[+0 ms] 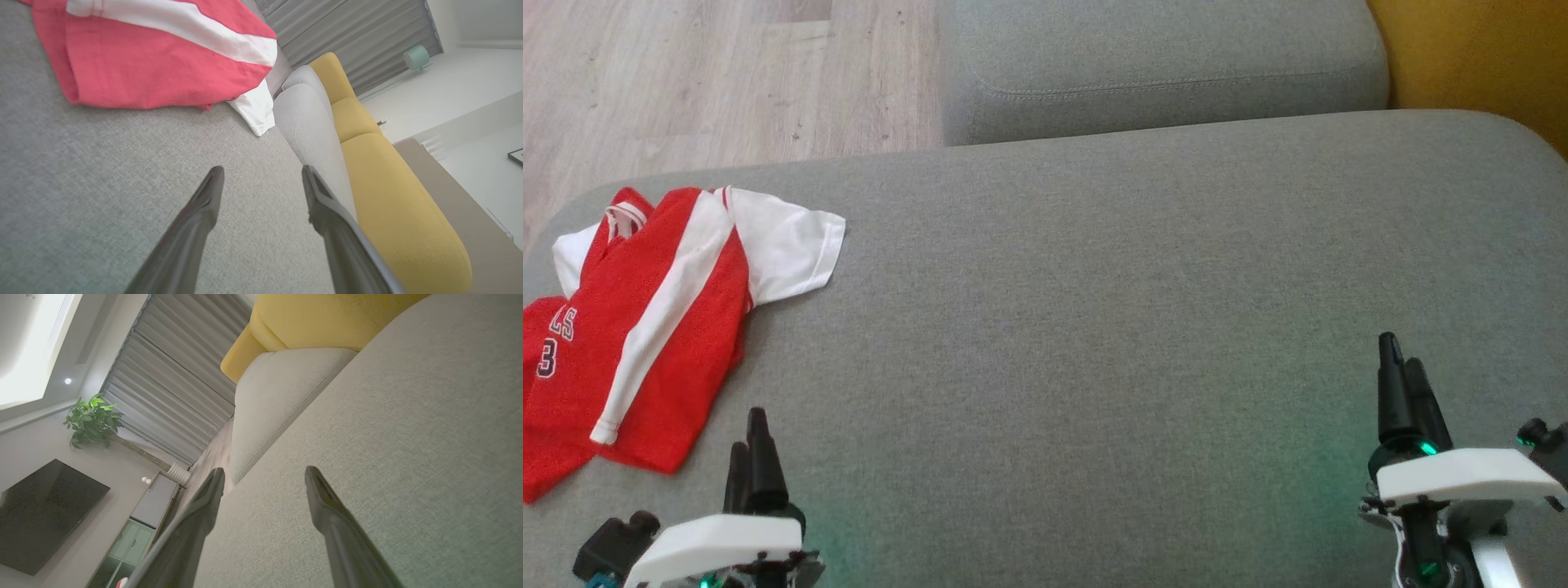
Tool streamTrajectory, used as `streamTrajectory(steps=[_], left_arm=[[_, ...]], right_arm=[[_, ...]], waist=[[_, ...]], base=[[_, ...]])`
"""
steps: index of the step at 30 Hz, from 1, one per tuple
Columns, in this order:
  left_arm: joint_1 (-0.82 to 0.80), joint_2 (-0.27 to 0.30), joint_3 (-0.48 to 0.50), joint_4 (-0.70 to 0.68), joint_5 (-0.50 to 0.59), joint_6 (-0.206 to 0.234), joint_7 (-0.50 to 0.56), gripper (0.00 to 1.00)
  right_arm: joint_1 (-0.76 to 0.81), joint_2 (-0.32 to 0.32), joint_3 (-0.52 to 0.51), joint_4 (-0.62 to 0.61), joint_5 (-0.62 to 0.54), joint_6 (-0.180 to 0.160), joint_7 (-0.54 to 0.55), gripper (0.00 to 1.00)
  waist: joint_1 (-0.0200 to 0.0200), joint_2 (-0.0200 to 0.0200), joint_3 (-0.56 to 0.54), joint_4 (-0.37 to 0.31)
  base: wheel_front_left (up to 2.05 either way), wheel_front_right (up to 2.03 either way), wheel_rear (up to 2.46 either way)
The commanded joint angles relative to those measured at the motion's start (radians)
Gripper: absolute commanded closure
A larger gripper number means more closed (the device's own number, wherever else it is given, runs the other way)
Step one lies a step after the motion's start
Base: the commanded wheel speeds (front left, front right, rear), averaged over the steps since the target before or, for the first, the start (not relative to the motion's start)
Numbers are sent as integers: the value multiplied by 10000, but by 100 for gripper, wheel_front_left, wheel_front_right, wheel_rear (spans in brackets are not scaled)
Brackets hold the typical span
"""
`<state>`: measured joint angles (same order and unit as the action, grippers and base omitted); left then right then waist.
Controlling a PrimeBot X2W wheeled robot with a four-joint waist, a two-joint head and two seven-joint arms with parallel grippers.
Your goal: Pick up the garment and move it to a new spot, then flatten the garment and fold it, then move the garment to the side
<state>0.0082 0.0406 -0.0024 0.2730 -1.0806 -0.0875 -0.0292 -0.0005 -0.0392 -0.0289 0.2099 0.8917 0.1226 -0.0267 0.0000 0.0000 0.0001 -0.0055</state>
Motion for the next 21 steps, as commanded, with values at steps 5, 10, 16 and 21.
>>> streamTrajectory(steps=[5,10,16,21], left_arm=[[-228,63,8,-406,707,68,-243,0],[-165,66,-33,-429,1268,92,-392,0],[-110,68,-88,-439,2008,102,-569,0],[-78,71,-171,-408,2632,108,-717,0]], right_arm=[[-137,-55,248,-509,-884,36,-276,0],[-97,-59,333,-608,-1593,40,-424,0],[-48,-64,401,-737,-2411,43,-601,0],[-7,-67,481,-823,-3113,47,-748,0]], waist=[[0,0,-3,6],[0,0,-24,-1],[0,0,-42,2],[0,0,-39,29]], base=[[0,0,0],[0,0,0],[0,0,0],[0,0,0]])
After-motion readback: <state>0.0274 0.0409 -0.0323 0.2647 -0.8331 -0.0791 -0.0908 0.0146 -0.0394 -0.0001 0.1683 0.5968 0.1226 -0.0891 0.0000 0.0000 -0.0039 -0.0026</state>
